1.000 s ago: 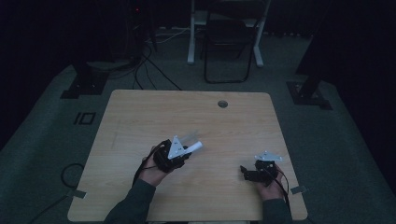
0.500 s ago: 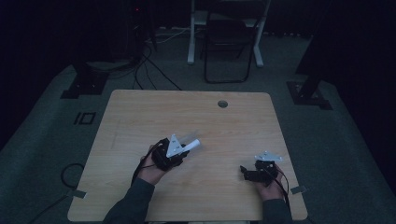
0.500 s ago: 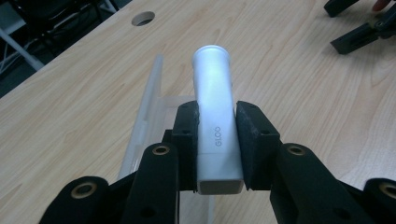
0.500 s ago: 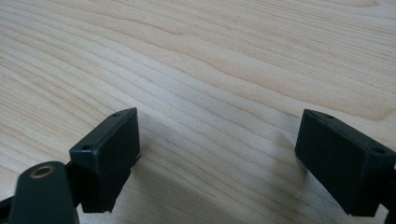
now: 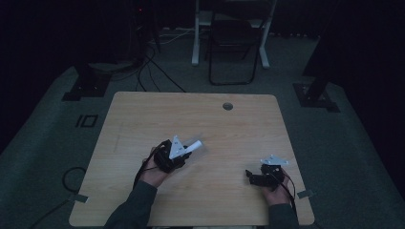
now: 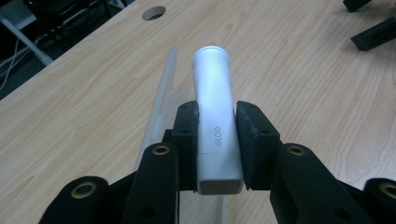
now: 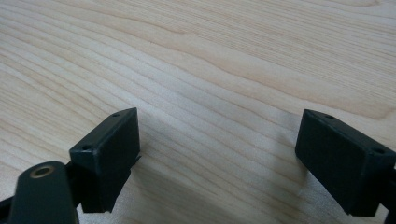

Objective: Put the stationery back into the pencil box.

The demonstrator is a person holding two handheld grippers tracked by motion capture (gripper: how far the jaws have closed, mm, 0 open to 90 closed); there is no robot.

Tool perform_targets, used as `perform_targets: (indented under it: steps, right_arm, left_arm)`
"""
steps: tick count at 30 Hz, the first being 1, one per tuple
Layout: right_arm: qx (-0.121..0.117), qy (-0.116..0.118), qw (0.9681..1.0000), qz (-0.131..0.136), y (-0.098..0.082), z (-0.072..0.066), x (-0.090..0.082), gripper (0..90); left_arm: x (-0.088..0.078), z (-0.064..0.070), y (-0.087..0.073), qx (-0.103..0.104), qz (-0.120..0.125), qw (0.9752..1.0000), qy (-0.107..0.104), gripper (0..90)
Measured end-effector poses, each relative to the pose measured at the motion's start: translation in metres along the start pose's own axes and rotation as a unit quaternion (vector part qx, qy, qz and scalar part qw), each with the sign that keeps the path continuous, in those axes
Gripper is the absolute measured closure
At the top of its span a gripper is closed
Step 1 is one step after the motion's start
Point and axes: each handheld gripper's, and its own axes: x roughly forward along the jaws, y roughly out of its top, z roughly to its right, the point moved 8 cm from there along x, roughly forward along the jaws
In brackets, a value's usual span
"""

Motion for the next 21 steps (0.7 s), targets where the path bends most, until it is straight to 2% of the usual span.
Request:
perform_targets:
  steps: [21]
  right_arm:
    - [0.0, 0.0, 1.0, 0.0, 0.0, 0.0, 0.0, 13.7]
  left_arm:
    - [0.012, -0.009, -0.009, -0.002, -0.016, 0.9998, 0.014, 71.0]
